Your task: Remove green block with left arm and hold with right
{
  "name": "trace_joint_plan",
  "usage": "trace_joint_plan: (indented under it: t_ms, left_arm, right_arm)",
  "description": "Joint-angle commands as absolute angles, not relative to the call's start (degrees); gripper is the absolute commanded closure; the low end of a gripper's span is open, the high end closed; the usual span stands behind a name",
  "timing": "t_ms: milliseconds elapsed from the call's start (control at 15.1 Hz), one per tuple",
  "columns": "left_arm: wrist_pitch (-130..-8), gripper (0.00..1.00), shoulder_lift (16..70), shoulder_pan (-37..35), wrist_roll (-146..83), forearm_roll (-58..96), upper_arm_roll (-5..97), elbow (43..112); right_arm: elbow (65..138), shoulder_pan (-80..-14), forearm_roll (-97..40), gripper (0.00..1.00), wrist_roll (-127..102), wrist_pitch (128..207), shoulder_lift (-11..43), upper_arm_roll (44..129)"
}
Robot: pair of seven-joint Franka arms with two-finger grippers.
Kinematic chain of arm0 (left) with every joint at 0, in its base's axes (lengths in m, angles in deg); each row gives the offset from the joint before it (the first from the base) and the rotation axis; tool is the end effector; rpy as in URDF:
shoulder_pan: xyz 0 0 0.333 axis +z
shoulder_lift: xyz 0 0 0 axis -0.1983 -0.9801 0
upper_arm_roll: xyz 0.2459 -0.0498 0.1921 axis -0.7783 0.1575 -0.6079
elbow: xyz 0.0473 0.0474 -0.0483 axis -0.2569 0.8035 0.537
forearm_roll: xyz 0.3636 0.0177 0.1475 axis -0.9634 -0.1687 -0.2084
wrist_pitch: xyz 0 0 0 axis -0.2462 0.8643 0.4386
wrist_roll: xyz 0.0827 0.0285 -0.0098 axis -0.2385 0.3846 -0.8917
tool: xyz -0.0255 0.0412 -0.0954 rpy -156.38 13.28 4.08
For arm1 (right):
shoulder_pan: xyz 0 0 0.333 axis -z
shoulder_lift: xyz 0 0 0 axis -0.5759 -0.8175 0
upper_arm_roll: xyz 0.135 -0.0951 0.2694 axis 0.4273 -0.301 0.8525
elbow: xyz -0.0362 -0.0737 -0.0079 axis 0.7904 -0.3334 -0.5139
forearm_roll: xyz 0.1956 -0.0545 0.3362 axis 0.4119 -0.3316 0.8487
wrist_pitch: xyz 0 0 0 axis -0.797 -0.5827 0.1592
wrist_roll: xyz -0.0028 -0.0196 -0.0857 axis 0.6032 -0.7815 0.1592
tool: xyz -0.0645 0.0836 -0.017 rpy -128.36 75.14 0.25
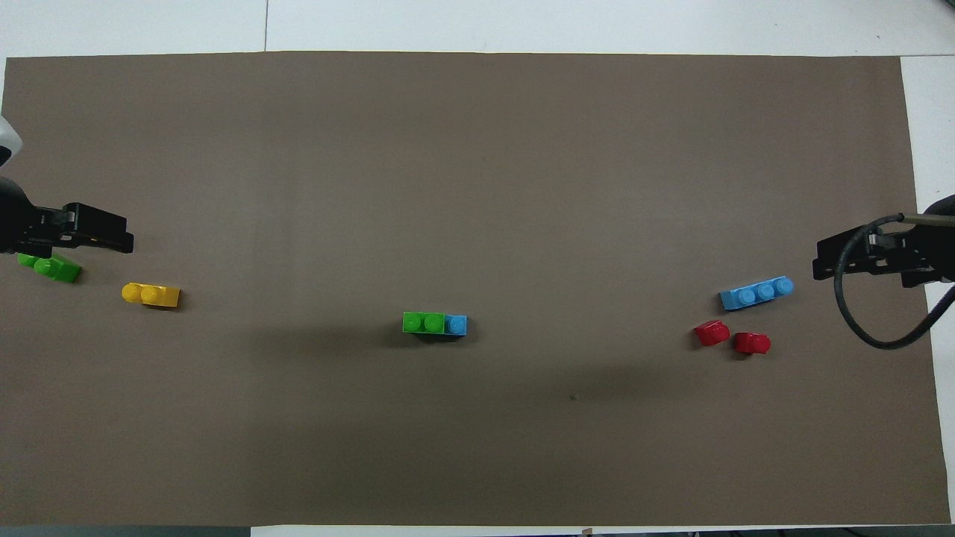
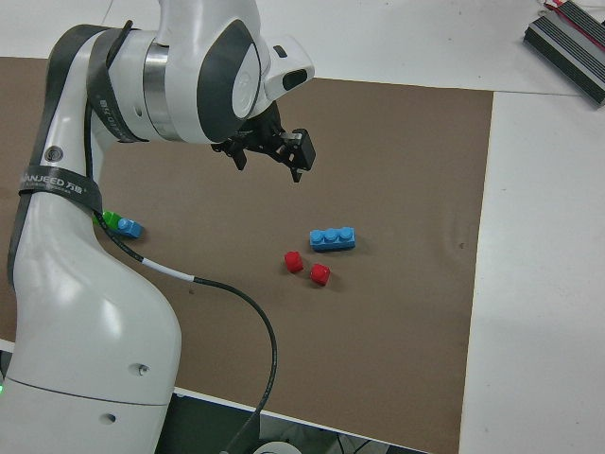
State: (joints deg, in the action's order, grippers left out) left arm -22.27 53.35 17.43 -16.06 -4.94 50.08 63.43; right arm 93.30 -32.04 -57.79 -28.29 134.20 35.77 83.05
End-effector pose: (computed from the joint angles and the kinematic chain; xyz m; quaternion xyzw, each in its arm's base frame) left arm 0.5501 -0.0183 0.5915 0.9995 -0.0142 -0.0238 0.0138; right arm 0.5188 0.0074 0.6132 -0.9965 0.0591 0.0599 0.0028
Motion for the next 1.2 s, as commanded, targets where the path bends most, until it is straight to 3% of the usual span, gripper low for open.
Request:
trace_joint_plan:
  t_ms: [0, 1129]
  left_arm:
    - [-21.6, 0.00, 53.7, 17.9, -15.1, -5.3, 50.4, 63.6]
    - [-21.6, 0.00, 55.2, 17.9, -15.8, -5.3, 50.6, 64.0]
  right_arm:
    - [93.7, -31.4, -58.6, 0.00, -27.4, 134.8, 36.0, 83.6]
    - [94.3, -31.1, -58.6, 0.00, -26.7, 134.9, 36.1, 83.6]
